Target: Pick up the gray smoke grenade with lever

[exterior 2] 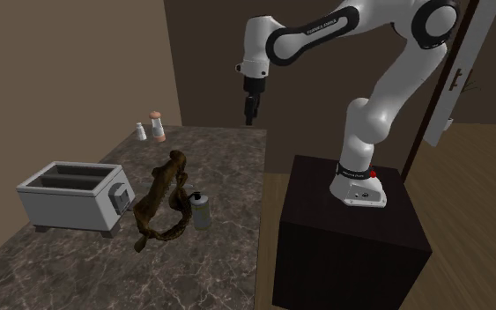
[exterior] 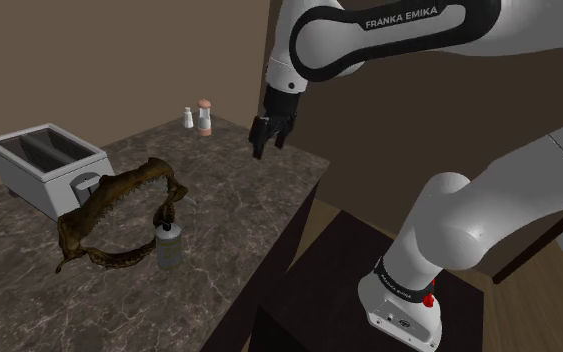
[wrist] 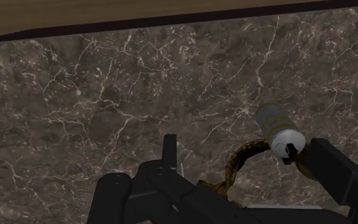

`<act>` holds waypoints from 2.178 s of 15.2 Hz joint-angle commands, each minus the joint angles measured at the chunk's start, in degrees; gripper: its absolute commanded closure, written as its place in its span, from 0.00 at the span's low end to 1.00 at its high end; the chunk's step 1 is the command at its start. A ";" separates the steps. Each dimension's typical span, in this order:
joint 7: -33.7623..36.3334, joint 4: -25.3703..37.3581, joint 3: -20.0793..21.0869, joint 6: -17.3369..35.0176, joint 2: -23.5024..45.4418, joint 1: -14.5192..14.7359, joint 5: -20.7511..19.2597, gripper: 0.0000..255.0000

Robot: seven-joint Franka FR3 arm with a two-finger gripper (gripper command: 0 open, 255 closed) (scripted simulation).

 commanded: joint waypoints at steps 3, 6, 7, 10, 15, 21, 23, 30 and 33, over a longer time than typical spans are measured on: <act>2.13 -0.17 2.56 8.04 6.74 1.49 1.39 0.00; 3.58 0.93 4.22 13.28 12.33 2.36 1.86 0.00; 4.10 1.45 4.76 14.95 14.28 2.63 1.90 0.00; 5.82 3.50 6.28 19.67 20.30 3.38 1.63 0.00; 9.35 8.43 8.20 26.37 30.75 4.77 -0.35 0.00; 14.28 16.76 8.66 32.08 43.52 7.63 -4.54 0.00; 15.80 20.12 8.34 33.36 47.75 8.94 -5.93 0.00; 16.53 21.12 7.53 37.37 52.66 9.95 -7.12 0.00; 16.61 21.17 7.34 38.30 53.65 10.10 -7.33 0.00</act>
